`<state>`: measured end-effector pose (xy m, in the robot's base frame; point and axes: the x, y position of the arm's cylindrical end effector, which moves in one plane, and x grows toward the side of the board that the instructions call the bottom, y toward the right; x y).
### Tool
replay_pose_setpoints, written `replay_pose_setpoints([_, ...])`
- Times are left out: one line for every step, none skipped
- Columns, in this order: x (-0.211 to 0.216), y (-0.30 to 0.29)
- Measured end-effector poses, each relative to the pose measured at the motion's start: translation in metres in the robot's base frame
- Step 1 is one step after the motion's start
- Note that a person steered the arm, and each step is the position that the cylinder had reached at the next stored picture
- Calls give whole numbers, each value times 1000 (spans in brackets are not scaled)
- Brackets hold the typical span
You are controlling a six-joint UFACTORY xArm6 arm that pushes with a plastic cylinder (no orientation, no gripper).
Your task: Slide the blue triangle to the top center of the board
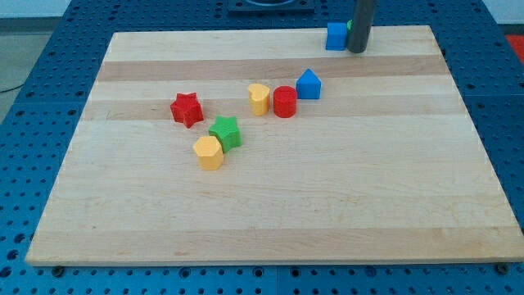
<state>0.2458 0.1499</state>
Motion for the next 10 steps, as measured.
replay_pose_setpoints([10, 0])
replay_pose_setpoints([61, 2])
replay_pose_setpoints([114, 1])
replay_pose_setpoints([141, -31])
replay_pose_setpoints([127, -60])
replay_pose_setpoints([108, -93])
replay_pose_setpoints([106, -131])
replay_pose_setpoints([89, -158])
replay_pose_setpoints([65, -154])
replay_pose_setpoints([78, -161])
